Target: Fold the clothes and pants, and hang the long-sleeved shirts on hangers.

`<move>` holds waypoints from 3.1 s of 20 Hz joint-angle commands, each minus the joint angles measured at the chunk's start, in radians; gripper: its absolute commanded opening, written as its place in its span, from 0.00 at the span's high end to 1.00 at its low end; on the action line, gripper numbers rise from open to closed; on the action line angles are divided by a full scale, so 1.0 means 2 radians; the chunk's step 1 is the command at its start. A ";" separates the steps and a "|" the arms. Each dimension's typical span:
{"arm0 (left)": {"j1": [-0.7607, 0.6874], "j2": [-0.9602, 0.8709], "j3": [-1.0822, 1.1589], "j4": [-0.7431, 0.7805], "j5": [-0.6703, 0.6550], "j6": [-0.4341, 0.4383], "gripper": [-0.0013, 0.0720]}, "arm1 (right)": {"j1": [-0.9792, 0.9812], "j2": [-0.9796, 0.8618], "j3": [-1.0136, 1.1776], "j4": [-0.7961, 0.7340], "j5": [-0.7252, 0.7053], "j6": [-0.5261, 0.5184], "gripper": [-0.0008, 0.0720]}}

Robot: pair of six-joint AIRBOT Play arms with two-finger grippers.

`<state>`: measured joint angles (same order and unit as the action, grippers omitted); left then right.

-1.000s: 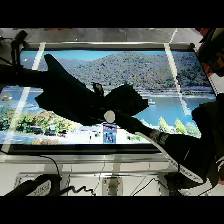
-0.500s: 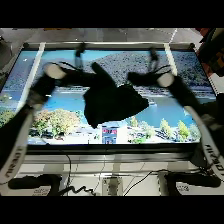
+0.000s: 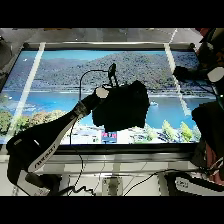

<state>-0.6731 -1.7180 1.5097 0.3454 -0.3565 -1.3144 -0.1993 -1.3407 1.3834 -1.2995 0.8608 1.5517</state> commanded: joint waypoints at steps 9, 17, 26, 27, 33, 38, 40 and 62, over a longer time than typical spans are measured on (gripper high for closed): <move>0.176 0.039 0.000 0.010 -0.270 0.167 0.95 | -0.056 -0.159 -0.009 0.331 0.232 -0.410 0.87; 0.183 0.040 0.000 0.010 -0.301 0.190 0.96 | 0.029 -0.221 -0.009 0.299 0.082 -0.220 0.04; 0.180 0.040 0.000 0.011 -0.301 0.190 0.95 | 0.113 -0.267 -0.003 0.280 0.078 -0.163 0.82; 0.180 0.040 0.000 0.014 -0.301 0.190 0.96 | 0.124 -0.267 -0.001 0.283 0.076 -0.169 0.94; 0.196 0.061 0.000 0.014 -0.312 0.190 0.96 | 0.119 -0.241 0.069 0.305 0.130 -0.171 0.94; 0.204 0.147 0.000 0.015 -0.344 0.217 0.96 | 0.015 -0.158 0.120 0.334 0.181 -0.160 0.94; 0.204 0.188 0.000 0.015 -0.344 0.244 0.96 | -0.041 -0.110 0.123 0.332 0.179 -0.138 0.94; 0.315 0.301 -0.001 0.048 -0.360 0.253 0.96 | 0.286 -0.012 0.114 0.303 0.162 -0.088 0.94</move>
<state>-0.1291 -1.1576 1.5089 0.4370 -1.0672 -0.8036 0.1989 -1.3705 1.6119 -0.7414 1.1984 1.3743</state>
